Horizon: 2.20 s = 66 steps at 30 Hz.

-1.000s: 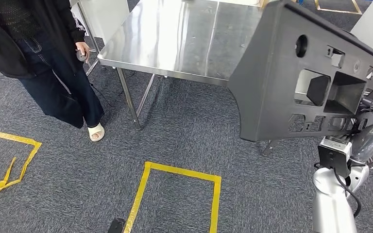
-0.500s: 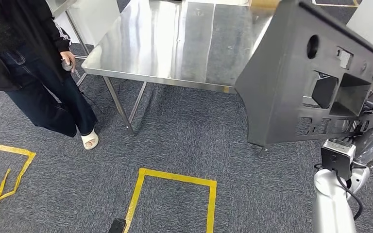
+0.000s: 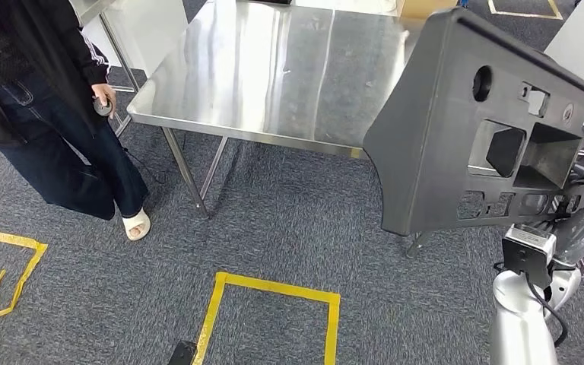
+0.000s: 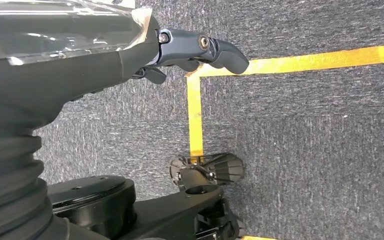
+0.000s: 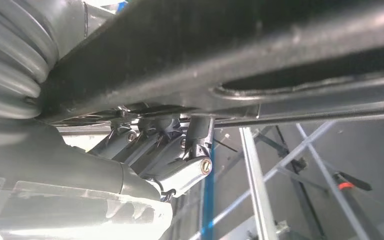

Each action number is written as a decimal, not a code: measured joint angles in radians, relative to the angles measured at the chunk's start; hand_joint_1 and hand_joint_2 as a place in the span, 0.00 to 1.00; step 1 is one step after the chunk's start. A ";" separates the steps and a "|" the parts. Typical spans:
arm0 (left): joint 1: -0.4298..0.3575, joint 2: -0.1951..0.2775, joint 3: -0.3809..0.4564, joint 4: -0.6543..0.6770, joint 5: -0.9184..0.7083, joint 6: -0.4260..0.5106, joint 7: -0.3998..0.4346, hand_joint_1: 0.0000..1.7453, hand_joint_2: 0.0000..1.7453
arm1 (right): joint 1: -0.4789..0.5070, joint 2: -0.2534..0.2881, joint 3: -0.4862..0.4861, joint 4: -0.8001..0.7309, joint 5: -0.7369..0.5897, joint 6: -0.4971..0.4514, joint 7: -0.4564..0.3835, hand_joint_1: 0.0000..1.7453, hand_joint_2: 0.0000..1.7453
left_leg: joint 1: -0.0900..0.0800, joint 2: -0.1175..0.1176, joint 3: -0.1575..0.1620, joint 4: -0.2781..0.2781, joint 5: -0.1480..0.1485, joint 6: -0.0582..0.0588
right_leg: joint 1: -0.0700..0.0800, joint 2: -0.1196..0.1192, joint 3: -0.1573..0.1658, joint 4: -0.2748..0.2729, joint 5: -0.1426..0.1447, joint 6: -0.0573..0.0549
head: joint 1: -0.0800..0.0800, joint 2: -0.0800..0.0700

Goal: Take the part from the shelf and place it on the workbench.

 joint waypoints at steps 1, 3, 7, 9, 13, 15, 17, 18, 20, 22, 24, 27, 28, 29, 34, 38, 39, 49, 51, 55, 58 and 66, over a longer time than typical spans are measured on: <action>0.000 0.000 0.000 0.000 0.000 -0.001 0.000 0.00 1.00 | 0.002 0.000 -0.001 0.000 0.000 0.000 0.000 0.89 1.00 | 0.003 -0.001 0.011 0.000 -0.009 -0.006 | -0.006 -0.003 0.018 -0.067 0.042 0.016 | 0.000 0.000; 0.000 0.001 -0.001 0.000 0.000 -0.002 0.000 0.00 1.00 | 0.004 0.001 -0.003 0.000 -0.001 0.000 -0.002 0.89 1.00 | 0.004 0.000 0.029 0.003 -0.028 -0.021 | -0.012 -0.016 0.056 -0.195 0.111 0.030 | 0.004 0.000; -0.001 0.003 -0.003 0.000 0.000 -0.002 0.000 0.00 1.00 | 0.010 0.002 -0.004 -0.001 -0.001 0.000 -0.003 0.89 1.00 | 0.005 0.005 0.039 0.010 -0.050 -0.045 | -0.007 -0.019 0.082 -0.234 0.126 -0.021 | 0.000 0.000; -0.002 0.002 -0.004 0.000 0.000 -0.002 0.000 0.00 1.00 | 0.006 0.002 -0.005 -0.005 -0.001 0.000 -0.003 0.89 1.00 | 0.009 0.006 0.017 0.060 -0.057 -0.052 | -0.010 -0.015 0.099 -0.235 0.118 -0.036 | -0.001 0.000; 0.000 0.002 -0.005 0.000 0.009 0.001 -0.001 0.00 1.00 | -0.010 0.003 0.000 -0.002 -0.002 0.000 -0.003 0.89 1.00 | 0.010 0.004 -0.145 0.287 -0.130 -0.058 | -0.002 -0.011 0.130 -0.236 0.093 -0.060 | -0.005 0.000; 0.002 0.003 -0.004 0.000 0.011 0.003 -0.003 0.00 1.00 | -0.017 0.004 0.002 0.004 -0.004 0.000 -0.003 0.89 1.00 | 0.008 0.004 -0.181 0.277 -0.124 -0.050 | 0.005 -0.007 0.149 -0.237 0.077 -0.063 | -0.006 0.000; 0.003 0.004 -0.004 0.000 0.011 0.004 -0.004 0.00 1.00 | -0.024 0.006 0.003 0.009 -0.005 0.000 -0.003 0.89 1.00 | -0.002 0.003 -0.154 0.158 -0.033 -0.027 | 0.008 -0.005 0.168 -0.238 0.062 -0.063 | -0.006 0.000; 0.003 0.006 -0.004 0.000 0.011 0.004 -0.005 0.00 1.00 | -0.027 0.006 0.004 0.011 -0.005 0.000 -0.002 0.89 1.00 | -0.010 -0.002 -0.136 0.097 0.014 -0.013 | 0.011 -0.003 0.176 -0.239 0.054 -0.060 | -0.006 0.000; 0.003 0.008 -0.004 0.000 0.011 0.005 -0.005 0.00 1.00 | -0.031 0.008 0.006 0.015 -0.005 0.000 -0.002 0.89 1.00 | -0.022 -0.013 -0.108 0.023 0.062 0.006 | 0.013 0.002 0.187 -0.238 0.044 -0.051 | -0.007 0.000; 0.003 0.009 -0.005 0.000 0.011 0.005 -0.005 0.00 1.00 | -0.033 0.008 0.007 0.017 -0.005 0.000 -0.001 0.89 1.00 | -0.024 -0.017 -0.090 0.008 0.062 0.009 | 0.016 0.005 0.194 -0.234 0.041 -0.037 | -0.009 0.000; 0.001 0.008 -0.005 0.000 0.011 0.005 -0.006 0.00 1.00 | -0.038 0.006 0.007 0.018 -0.004 0.000 0.000 0.89 1.00 | -0.020 -0.014 -0.067 0.000 0.064 0.013 | 0.016 0.003 0.184 -0.201 0.030 -0.028 | -0.008 0.000; -0.002 0.006 -0.008 0.000 0.010 0.004 -0.005 0.00 1.00 | -0.045 0.006 0.008 0.019 -0.004 0.000 0.000 0.89 1.00 | -0.017 -0.013 -0.051 -0.002 0.054 0.019 | 0.013 0.000 0.083 -0.039 -0.019 -0.029 | -0.006 0.000; -0.001 0.006 -0.009 0.000 0.009 0.003 -0.005 0.00 1.00 | -0.045 0.006 0.009 0.021 -0.002 0.000 0.001 0.89 1.00 | -0.016 -0.014 -0.047 -0.002 0.048 0.020 | 0.011 0.000 0.044 0.009 -0.038 -0.028 | -0.006 0.000; 0.001 0.005 -0.009 0.000 0.009 0.003 -0.005 0.00 1.00 | -0.045 0.006 0.009 0.022 0.000 0.000 0.002 0.89 1.00 | -0.016 -0.015 -0.041 -0.002 0.041 0.018 | 0.008 -0.001 0.018 0.030 -0.048 -0.024 | -0.006 0.000; 0.003 0.004 -0.009 0.000 0.009 0.002 -0.006 0.00 1.00 | -0.046 0.006 0.010 0.027 0.006 0.000 0.006 0.89 1.00 | -0.010 -0.020 0.006 0.003 -0.002 -0.006 | -0.005 -0.012 0.073 -0.216 0.103 0.020 | -0.004 0.000; 0.002 0.004 -0.010 0.000 0.011 0.004 -0.007 0.00 1.00 | -0.048 0.007 0.011 0.028 0.004 0.000 0.010 0.89 1.00 | -0.009 -0.014 0.009 0.020 -0.019 -0.026 | -0.003 -0.012 0.097 -0.245 0.128 -0.029 | -0.004 0.000; 0.002 0.004 -0.010 0.000 0.011 0.004 -0.007 0.00 1.00 | -0.050 0.007 0.011 0.028 0.003 0.000 0.010 0.89 1.00 | -0.008 -0.012 -0.001 0.045 -0.024 -0.030 | -0.005 -0.011 0.104 -0.246 0.124 -0.037 | -0.005 0.000; 0.002 0.005 -0.010 0.000 0.012 0.004 -0.007 0.00 1.00 | -0.057 0.008 0.012 0.028 0.004 0.000 0.014 0.89 1.00 | -0.001 0.003 -0.097 0.056 0.037 -0.034 | 0.002 -0.009 0.174 -0.249 0.067 -0.047 | -0.013 0.000; 0.001 0.005 -0.011 0.000 0.013 0.004 -0.007 0.00 1.00 | -0.059 0.008 0.012 0.028 0.003 0.000 0.015 0.89 1.00 | -0.007 0.002 -0.078 0.018 0.032 -0.022 | 0.005 -0.008 0.180 -0.250 0.062 -0.033 | -0.014 0.000; 0.002 0.006 -0.011 0.000 0.021 0.005 -0.011 0.00 1.00 | -0.065 0.006 0.014 0.029 0.001 0.000 0.015 0.89 1.00 | -0.008 0.000 -0.040 0.003 0.041 0.004 | 0.007 -0.010 0.165 -0.188 0.047 -0.013 | -0.013 0.000; 0.001 0.006 -0.011 0.000 0.022 0.005 -0.013 0.00 1.00 | -0.070 0.005 0.016 0.033 0.000 0.000 0.015 0.89 1.00 | -0.010 -0.002 -0.030 0.002 0.033 0.014 | 0.007 -0.011 0.049 -0.006 -0.014 -0.022 | -0.011 0.000; 0.003 0.005 -0.010 0.001 0.023 0.005 -0.014 0.00 1.00 | -0.072 0.003 0.018 0.041 -0.001 0.000 0.016 0.89 1.00 | -0.019 -0.014 0.013 0.005 -0.009 0.000 | 0.020 -0.013 0.092 -0.258 0.124 -0.025 | -0.012 0.000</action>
